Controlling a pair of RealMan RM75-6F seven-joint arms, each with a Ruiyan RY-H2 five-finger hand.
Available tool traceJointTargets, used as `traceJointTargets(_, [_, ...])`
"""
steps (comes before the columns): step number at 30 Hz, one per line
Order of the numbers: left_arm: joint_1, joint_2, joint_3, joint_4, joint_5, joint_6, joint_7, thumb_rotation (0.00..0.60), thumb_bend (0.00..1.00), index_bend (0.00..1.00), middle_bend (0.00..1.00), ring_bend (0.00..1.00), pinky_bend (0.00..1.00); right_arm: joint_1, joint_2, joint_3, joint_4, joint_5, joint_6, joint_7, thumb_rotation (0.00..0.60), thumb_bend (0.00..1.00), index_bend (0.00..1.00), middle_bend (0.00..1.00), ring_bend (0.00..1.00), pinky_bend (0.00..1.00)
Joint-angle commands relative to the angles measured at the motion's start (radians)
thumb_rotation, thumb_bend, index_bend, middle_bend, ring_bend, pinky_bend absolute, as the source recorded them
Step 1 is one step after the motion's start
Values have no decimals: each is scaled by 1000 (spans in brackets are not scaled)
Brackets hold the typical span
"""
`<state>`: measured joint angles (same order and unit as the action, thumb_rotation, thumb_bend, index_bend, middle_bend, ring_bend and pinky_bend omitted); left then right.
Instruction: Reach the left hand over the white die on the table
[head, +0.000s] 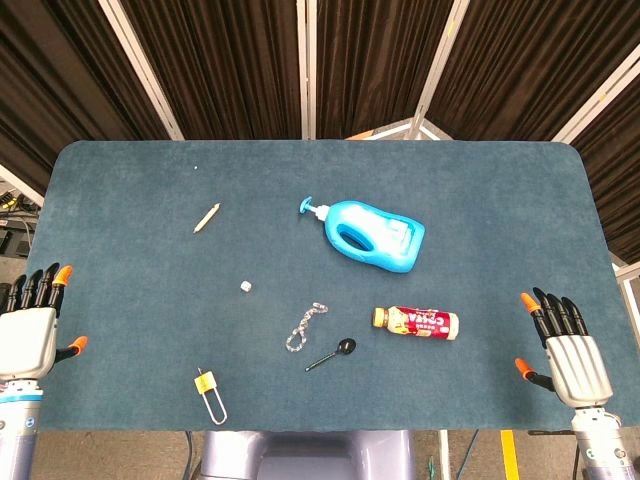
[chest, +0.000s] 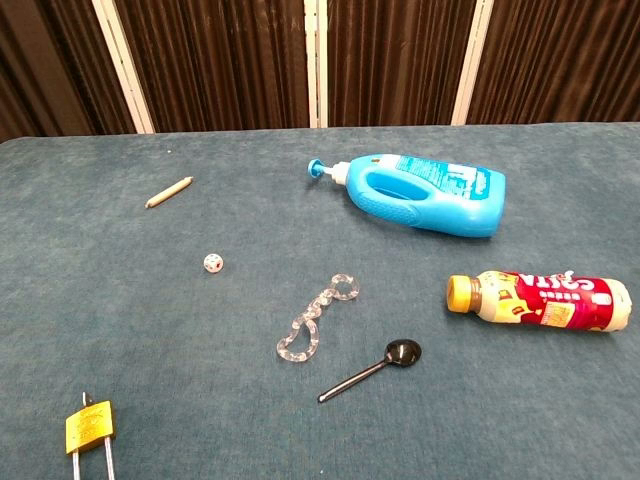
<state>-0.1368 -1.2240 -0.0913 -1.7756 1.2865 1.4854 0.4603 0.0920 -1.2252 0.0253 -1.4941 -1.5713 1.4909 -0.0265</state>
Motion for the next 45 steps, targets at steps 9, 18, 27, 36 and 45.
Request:
traceJointTargets(9, [-5, 6, 1, -6, -18, -22, -5, 600, 113, 0, 0, 0, 0, 0, 5, -3, -9, 6, -10, -8, 600, 117, 30, 0, 0, 0])
traceJointTargets(18, [-26, -2, -10, 3, -32, -50, -6, 600, 118, 0, 0, 0, 0, 3, 16, 7, -16, 26, -21, 8, 600, 118, 65, 0, 0, 0])
traceJointTargets(27, [-147, -51, -97, -1, -67, -134, 66, 600, 211, 197, 0, 0, 0, 10, 23, 18, 0, 40, -35, 58, 600, 118, 88, 0, 0, 0])
traceJointTargets(36, [-497, -261, -228, 218, -321, -462, 282, 600, 249, 355, 0, 0, 0, 22, 14, 45, 50, 87, -62, 113, 600, 119, 103, 0, 0, 0])
traceJointTargets(45, [-651, -402, -203, 397, -441, -584, 339, 600, 259, 408, 0, 0, 0, 24, 9, 67, 91, 141, -87, 143, 600, 119, 104, 0, 0, 0])
